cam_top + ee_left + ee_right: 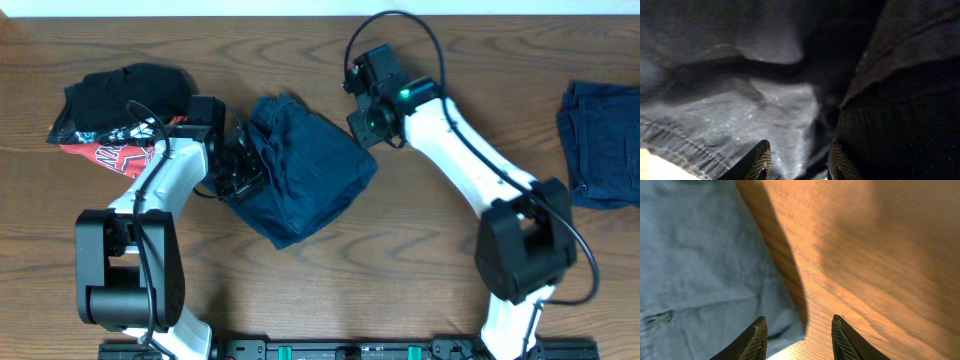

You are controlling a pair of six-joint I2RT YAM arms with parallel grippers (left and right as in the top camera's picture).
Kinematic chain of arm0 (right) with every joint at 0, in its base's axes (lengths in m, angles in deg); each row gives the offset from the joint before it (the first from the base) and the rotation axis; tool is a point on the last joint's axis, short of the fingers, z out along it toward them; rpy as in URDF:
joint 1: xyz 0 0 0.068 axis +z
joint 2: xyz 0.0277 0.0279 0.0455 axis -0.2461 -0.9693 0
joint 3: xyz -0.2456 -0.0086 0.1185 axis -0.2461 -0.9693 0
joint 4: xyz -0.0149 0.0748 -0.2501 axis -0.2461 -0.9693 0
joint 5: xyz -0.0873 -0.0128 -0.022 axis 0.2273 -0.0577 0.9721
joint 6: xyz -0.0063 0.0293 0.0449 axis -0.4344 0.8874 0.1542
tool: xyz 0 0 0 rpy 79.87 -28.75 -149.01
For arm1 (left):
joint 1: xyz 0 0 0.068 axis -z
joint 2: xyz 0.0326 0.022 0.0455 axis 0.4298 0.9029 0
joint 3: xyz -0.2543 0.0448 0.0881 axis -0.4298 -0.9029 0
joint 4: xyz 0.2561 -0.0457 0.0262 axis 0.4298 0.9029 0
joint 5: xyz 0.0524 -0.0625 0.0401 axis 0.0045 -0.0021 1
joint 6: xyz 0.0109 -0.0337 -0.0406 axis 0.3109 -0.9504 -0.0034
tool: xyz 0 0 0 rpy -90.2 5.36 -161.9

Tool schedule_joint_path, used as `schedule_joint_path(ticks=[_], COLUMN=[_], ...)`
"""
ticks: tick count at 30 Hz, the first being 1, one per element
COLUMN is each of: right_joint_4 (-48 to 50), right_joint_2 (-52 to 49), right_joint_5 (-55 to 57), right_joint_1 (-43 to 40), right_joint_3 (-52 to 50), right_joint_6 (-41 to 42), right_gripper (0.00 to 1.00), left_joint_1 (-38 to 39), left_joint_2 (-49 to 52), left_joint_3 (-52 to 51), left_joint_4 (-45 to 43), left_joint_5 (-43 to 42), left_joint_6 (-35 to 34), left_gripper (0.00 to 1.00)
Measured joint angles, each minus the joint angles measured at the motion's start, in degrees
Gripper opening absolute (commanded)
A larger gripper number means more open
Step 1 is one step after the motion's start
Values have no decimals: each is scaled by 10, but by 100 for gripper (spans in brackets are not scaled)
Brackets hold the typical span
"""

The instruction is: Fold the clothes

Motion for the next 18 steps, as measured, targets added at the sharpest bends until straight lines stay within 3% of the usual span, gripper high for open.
schedule_joint_path(ticks=[8, 18], right_joint_4=[25, 26], right_joint_2=[-64, -67], right_joint_5=[-66, -85], right_joint_1=[0, 0], right_joint_3=[0, 0], right_joint_6=[-16, -24], right_gripper=[40, 40], left_joint_1=[0, 0], left_joint_2=[0, 0], left_joint_3=[0, 0], left_joint_4=[1, 15], left_joint_5=[-110, -186], left_joint_6=[42, 95], left_gripper=[42, 42])
